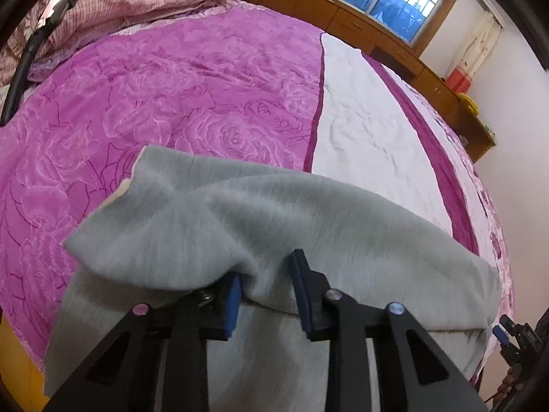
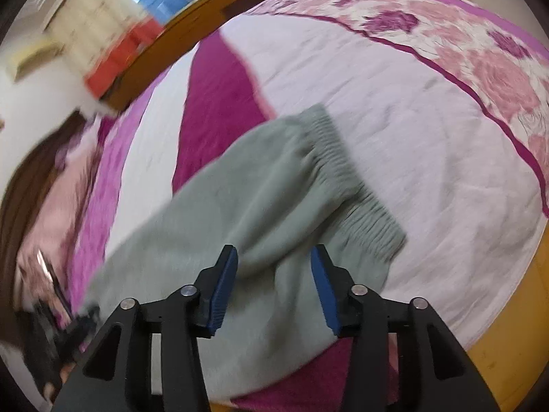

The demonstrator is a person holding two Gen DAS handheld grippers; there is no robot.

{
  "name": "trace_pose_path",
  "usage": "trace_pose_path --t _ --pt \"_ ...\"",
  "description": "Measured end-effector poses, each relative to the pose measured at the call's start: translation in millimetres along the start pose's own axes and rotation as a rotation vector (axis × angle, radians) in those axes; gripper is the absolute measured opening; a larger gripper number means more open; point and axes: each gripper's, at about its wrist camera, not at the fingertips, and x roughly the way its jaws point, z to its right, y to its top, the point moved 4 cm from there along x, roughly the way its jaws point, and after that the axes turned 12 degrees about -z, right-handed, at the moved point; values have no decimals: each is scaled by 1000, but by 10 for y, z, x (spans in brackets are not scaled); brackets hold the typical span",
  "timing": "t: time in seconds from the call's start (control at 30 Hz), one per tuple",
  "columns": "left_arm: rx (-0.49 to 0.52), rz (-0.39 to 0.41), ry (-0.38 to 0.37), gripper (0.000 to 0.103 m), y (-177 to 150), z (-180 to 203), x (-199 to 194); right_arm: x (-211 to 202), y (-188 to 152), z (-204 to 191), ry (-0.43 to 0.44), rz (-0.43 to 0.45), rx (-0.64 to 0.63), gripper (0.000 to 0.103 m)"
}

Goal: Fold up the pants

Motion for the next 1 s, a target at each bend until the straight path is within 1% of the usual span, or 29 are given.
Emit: trace_pose_path --t 0.13,0.17,0.2,0.23,0.3,0.37,0.4,0.43,0.53,0.63,0.73,0.77,0.83,0.93,0.97,1.0 --pt "-12 -1 -16 22 24 -14 -2 135 113 98 79 -32 95 39" --pt "-12 -2 -16 19 31 -17 -2 186 138 124 100 -38 121 39" --pt "-11 -3 -20 12 32 -16 -3 219 167 146 116 -37 144 39" --pt "-6 -9 -28 8 36 -14 -6 243 199 174 126 -33 171 39" --pt "2 -10 -39 5 38 -3 -39 258 255 216 148 -22 210 39" --pt "16 5 -47 4 37 22 -114 241 324 234 187 -17 228 29" --pt "29 18 -52 4 39 48 -184 220 347 229 188 -18 218 17" --pt "39 28 -55 4 38 72 -244 188 370 226 178 -17 202 9" --pt "68 55 -61 4 38 137 -453 -29 432 142 150 31 117 0" --pt "95 79 -78 4 15 207 -687 -271 444 72 151 77 70 0" --pt "116 90 -72 4 -27 257 -857 -494 423 54 145 117 43 0" --pt "117 85 -72 4 -51 256 -904 -576 417 56 145 132 34 0" --pt "111 67 -79 4 -116 239 -973 -762 371 86 175 161 23 0" --pt "123 52 -75 4 -236 230 -1032 -883 269 118 172 159 -5 0" --pt "127 52 -72 4 -270 229 -1034 -858 233 126 160 142 -16 0" --pt "129 53 -70 4 -302 229 -1027 -783 190 147 134 106 -13 0"
